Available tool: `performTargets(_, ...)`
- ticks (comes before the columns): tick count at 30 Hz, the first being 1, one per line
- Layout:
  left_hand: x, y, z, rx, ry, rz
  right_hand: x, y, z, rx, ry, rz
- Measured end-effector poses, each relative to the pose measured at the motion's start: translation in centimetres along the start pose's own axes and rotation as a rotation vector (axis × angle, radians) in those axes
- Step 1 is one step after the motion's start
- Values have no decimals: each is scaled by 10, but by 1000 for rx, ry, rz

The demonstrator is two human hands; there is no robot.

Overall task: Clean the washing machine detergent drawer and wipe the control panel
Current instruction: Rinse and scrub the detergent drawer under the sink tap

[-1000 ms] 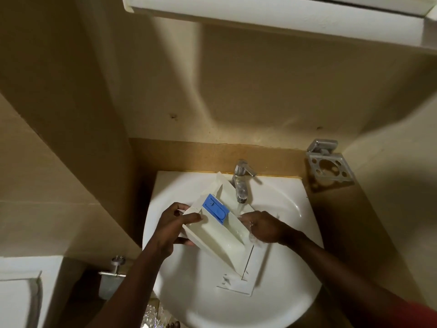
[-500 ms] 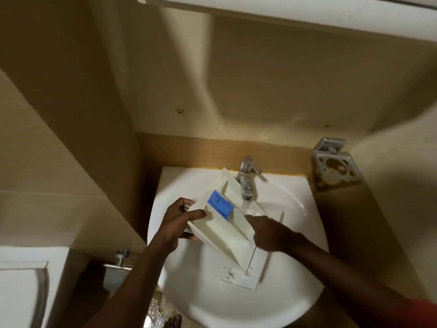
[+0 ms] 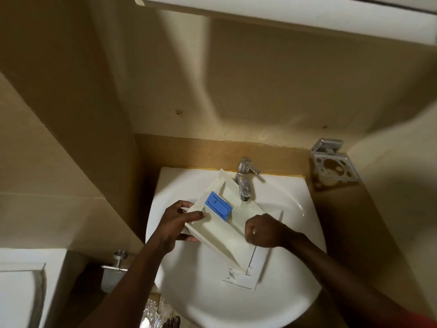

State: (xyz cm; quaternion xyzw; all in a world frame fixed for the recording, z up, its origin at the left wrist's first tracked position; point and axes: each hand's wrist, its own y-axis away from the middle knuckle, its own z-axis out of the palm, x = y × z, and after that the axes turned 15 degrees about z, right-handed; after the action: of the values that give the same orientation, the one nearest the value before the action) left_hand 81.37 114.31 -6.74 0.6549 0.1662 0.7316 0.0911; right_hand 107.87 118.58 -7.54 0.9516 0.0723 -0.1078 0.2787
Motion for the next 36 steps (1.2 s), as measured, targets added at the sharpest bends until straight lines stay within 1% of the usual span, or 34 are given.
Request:
performTargets(2,-1,0,-2,1,7,-4,15,-1,-4,220,-207,53)
performTargets(3,-2,0,-2,0,11,-5,22,0,-5,304,-283,86)
performTargets(4,-3,0,-1,2,16,-3,24,1,-5,333,-284,101)
performTargets(7,-6,3,4,8,22,-1,10,2,6,234,-158,96)
performTargets(10,-11,6,7,8,48,-15,-6,-8,9,238,-305,231)
performTargets(11,-13,7,7,10,61,-21,-10,-12,7,215,-329,273)
performTargets(13,-16,9,6,21,81,-33,-18,-15,4,142,-286,321)
performTargets(15,-19,10,6,34,99,-37,-27,-14,0,65,-276,305)
performTargets(16,-19,10,6,35,110,-35,-29,-14,-3,16,-361,273)
performTargets(17,-20,11,5,34,121,-34,-29,-12,-9,-46,-516,232)
performTargets(19,-23,11,2,33,149,-41,-23,-7,-18,-114,-824,158)
performTargets(20,-24,12,0,31,158,-46,-19,-4,-20,-129,-884,134)
performTargets(21,-26,13,0,26,162,-49,-16,-1,-19,-131,-857,93)
performTargets(24,-29,15,1,-5,175,-47,-11,14,-2,-48,-428,-102)
performTargets(25,-29,15,1,-15,172,-42,-8,17,5,-8,-343,-147)
performTargets(27,-29,14,1,-35,171,-33,4,20,11,124,-269,-196)
performTargets(30,-30,13,0,-64,176,-37,16,21,9,354,-184,-178)
performTargets(32,-31,12,-3,-73,186,-46,18,18,2,532,-175,-127)
performTargets(34,-35,12,-7,-65,207,-58,26,12,-2,693,-237,42)
performTargets(35,-37,14,-9,-56,217,-64,31,9,-2,727,-289,140)
performTargets(36,-39,16,-10,-44,226,-70,31,11,-3,685,-404,251)
